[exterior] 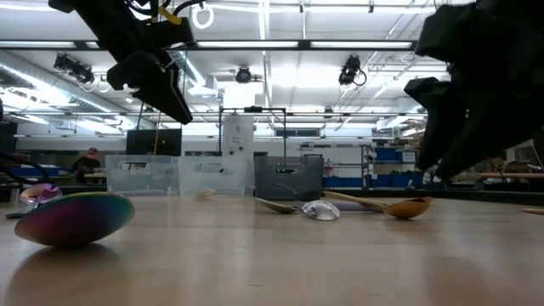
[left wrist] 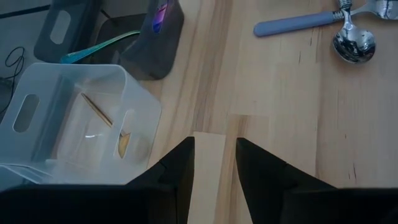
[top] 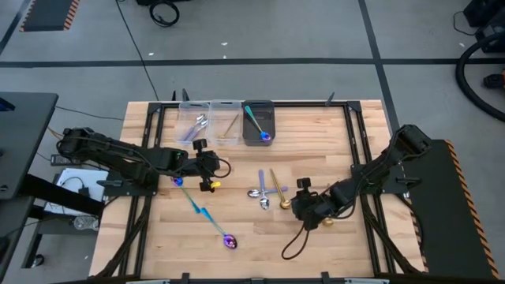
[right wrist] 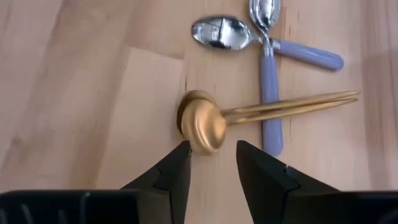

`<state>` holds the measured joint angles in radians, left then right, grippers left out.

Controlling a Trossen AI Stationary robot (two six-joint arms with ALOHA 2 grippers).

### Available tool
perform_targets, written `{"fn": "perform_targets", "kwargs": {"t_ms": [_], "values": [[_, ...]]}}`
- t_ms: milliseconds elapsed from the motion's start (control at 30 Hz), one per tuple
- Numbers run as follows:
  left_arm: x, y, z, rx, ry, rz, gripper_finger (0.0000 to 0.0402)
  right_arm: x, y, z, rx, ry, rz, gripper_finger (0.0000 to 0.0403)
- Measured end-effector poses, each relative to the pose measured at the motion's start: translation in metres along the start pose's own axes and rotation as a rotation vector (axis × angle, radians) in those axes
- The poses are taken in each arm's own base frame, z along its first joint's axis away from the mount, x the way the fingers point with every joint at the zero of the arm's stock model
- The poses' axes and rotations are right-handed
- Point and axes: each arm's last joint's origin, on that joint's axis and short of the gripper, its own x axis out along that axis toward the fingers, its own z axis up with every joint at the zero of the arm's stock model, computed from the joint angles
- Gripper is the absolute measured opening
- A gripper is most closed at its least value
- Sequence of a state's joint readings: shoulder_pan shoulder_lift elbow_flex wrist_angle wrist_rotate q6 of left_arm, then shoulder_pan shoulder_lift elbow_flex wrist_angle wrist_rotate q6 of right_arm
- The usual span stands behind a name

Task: Sort silverware by color (type)
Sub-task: Put the gold spoon into the right transparent bin

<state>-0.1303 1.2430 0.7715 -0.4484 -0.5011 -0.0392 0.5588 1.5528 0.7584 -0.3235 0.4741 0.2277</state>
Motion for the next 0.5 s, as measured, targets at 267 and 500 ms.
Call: {"fn": "perform_targets", "kwargs": {"t_ms": [267,500], "values": [[0.0,0.0,0.001,-0.003,-0.009,0.0,0.0126,0.003,0.003,-0.005,-0.011,-0.042,-0.024,0.0128],[0.0,0.0,0.001,-0.006,-0.01,0.0,0.0126,0.014,0.014,-0.014,-0.034,-0.037,-0.036,0.0128]]}}
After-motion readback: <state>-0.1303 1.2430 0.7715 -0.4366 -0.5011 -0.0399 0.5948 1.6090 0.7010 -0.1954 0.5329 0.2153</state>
